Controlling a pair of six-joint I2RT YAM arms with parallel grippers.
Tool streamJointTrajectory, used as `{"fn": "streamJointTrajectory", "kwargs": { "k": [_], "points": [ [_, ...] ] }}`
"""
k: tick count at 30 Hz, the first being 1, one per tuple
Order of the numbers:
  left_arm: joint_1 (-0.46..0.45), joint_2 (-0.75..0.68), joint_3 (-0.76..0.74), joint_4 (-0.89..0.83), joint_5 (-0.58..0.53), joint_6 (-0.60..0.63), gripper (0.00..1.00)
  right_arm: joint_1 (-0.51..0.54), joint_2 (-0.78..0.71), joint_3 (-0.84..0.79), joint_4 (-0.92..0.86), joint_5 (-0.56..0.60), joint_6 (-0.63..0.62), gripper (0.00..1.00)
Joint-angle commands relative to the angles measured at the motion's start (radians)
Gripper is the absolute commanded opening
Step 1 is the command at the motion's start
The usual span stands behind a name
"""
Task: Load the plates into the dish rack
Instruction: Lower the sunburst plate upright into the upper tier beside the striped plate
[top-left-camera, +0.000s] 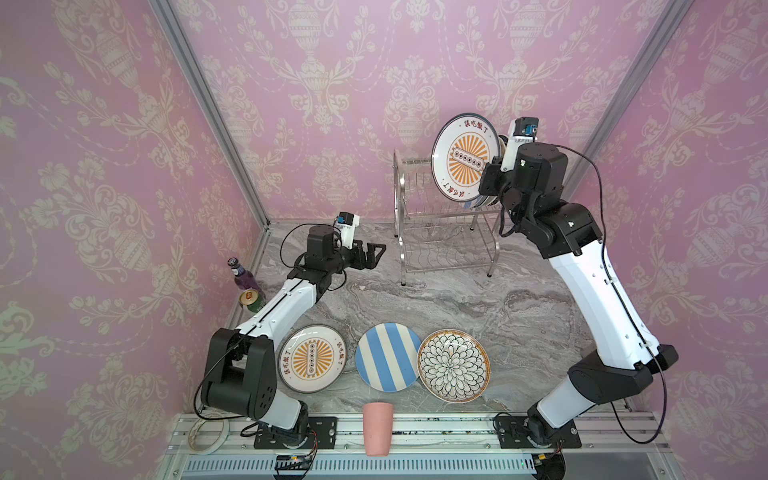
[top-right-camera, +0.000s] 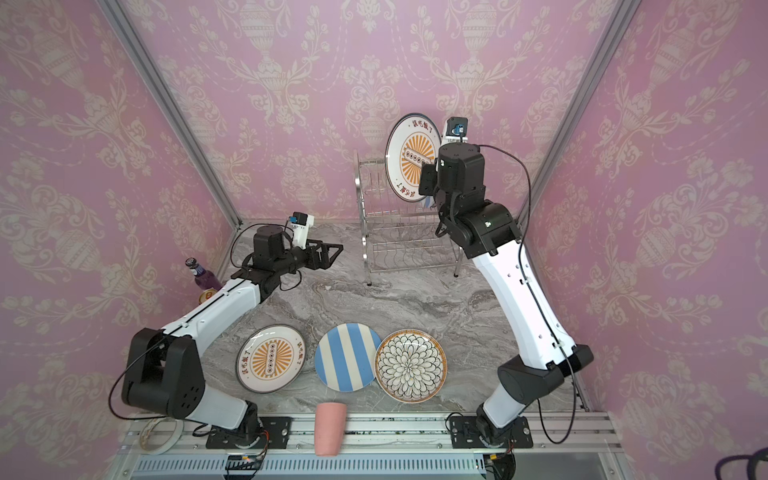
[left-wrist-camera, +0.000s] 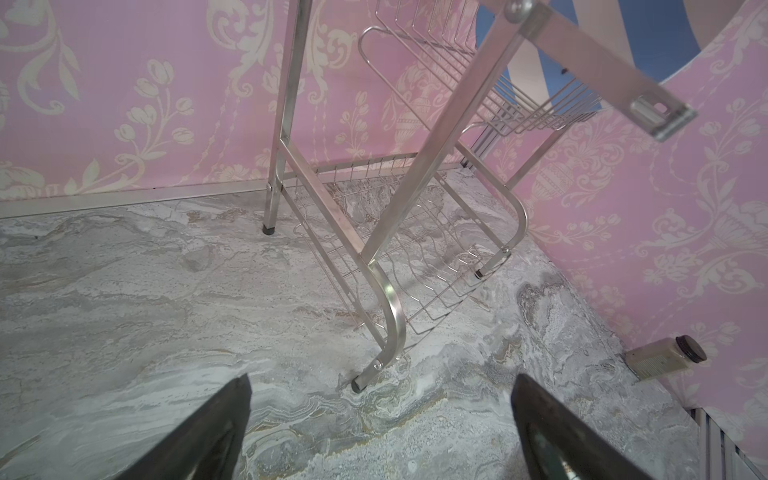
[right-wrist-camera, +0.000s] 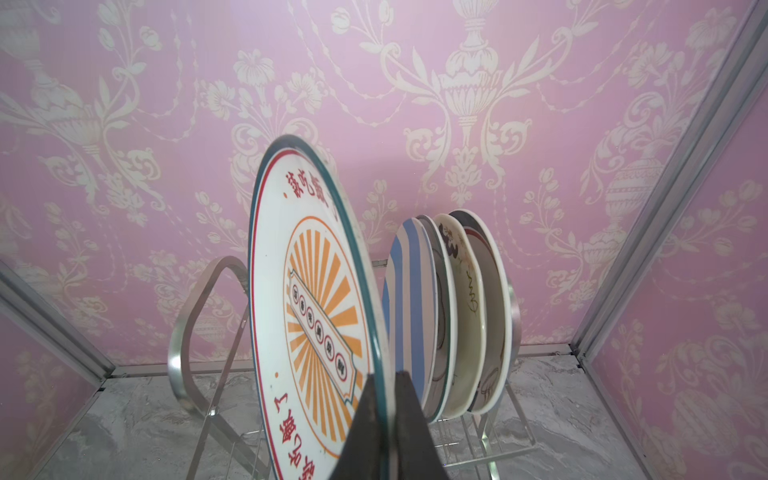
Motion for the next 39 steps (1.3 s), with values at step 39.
{"fn": "streamJointTrajectory", "kwargs": {
  "k": [39],
  "points": [
    [0.001,-0.070,-0.019,-0.037,0.025,0.034,0.99,0.036,0.363,0.175,0.311,0.404,-0.339,0.00]
  ]
}}
